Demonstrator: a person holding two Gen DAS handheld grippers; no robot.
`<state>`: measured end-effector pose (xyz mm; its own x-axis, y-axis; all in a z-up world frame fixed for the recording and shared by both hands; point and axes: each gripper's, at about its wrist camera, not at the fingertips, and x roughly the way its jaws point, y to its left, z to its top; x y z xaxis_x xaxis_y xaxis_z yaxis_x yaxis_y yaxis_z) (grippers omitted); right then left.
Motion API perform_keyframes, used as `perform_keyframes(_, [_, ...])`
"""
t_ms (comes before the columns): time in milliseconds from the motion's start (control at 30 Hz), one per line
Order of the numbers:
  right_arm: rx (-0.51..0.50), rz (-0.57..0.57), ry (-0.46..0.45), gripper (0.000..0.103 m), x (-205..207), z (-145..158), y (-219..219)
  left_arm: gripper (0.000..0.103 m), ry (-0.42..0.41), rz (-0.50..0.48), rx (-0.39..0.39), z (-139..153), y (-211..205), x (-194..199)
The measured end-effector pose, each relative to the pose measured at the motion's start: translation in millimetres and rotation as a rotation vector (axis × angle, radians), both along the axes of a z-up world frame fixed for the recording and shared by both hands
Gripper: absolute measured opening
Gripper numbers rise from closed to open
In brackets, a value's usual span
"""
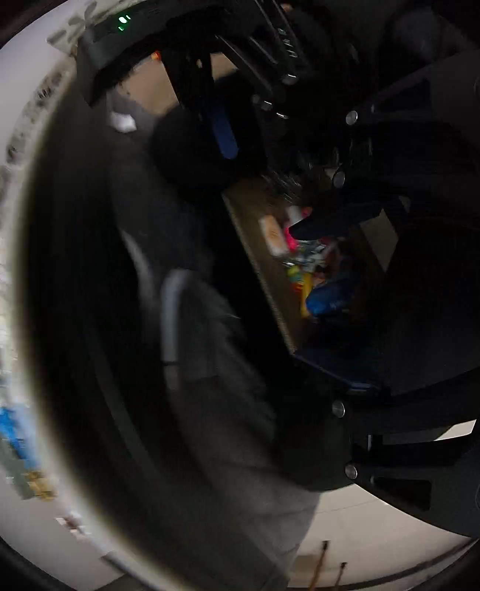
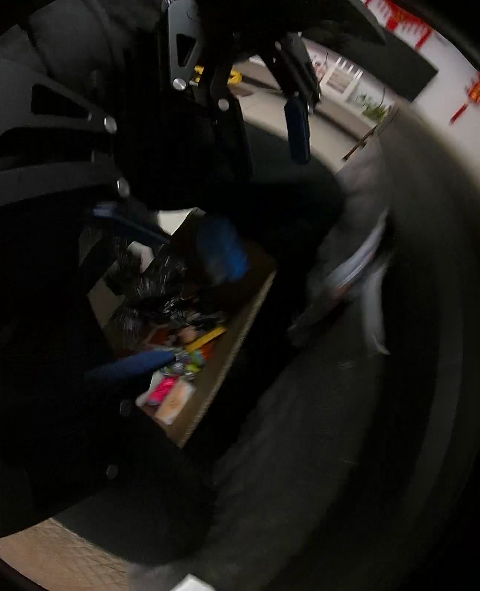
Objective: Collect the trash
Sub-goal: 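Lower both tools into the box under the table and open them, then grasp the clear plastic cup with the right tool while the left tool grasps the crumpled wrapper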
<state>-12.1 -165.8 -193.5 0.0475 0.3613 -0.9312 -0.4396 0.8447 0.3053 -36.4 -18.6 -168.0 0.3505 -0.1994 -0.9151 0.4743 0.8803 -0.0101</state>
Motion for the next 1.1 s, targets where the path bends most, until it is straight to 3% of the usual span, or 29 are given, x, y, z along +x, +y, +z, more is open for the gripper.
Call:
perform_keyframes(100, [0.093, -0.003, -0.096, 0.050, -3.3, 47.1, -11.9, 0.061, -0.021, 0.021, -0.028, 12.8, 4.9, -1.8])
perform_keyframes(167, [0.154, -0.009, -0.184, 0.050, -6.3, 89.4, -21.5, 0.061, -0.072, 0.031, -0.089, 45.0, 10.2, -1.5])
perform_keyframes(233, [0.216, -0.046, -0.316, 0.057, 5.0, 140.5, -38.7, 0.066, -0.134, 0.031, -0.144, 78.4, 12.6, 4.0])
perform_keyframes(300, [0.199, -0.115, -0.449, 0.060, 26.0, 173.9, -55.5, 0.079, -0.241, 0.033, -0.178, 115.5, 8.7, 10.4])
perform_keyframes(400, [0.092, -0.222, -0.603, 0.061, 80.5, 191.1, -69.1, 0.080, -0.345, 0.036, -0.222, 149.9, -0.6, 28.3])
perform_keyframes(467, [-0.020, -0.295, -0.670, 0.061, 128.9, 188.9, -74.2, 0.080, -0.367, 0.060, -0.235, 158.6, -7.7, 45.0])
perform_keyframes(600, [-0.130, -0.298, -0.638, 0.061, 202.0, 169.5, -83.7, 0.080, -0.363, 0.097, -0.286, 169.2, -18.1, 76.7])
perform_keyframes(667, [-0.168, -0.263, -0.601, 0.055, 223.8, 156.1, -87.5, 0.080, -0.347, 0.102, -0.282, 170.1, -28.0, 96.5])
perform_keyframes(700, [-0.167, -0.240, -0.568, 0.049, 236.0, 147.2, -90.2, 0.080, -0.344, 0.102, -0.273, 169.0, -32.8, 104.7])
perform_keyframes(767, [-0.113, -0.240, -0.529, 0.048, 250.0, 141.8, -98.5, 0.080, -0.346, 0.096, -0.248, 168.4, -50.1, 128.1])
perform_keyframes(933, [-0.040, -0.283, -0.524, 0.047, 229.5, 144.9, -113.3, 0.080, -0.286, 0.086, -0.227, 156.7, -84.0, 185.0])
perform_keyframes(1100, [0.052, -0.367, -0.577, 0.048, 167.8, 170.0, -161.0, 0.080, -0.239, 0.046, -0.204, 149.9, -131.9, 228.4])
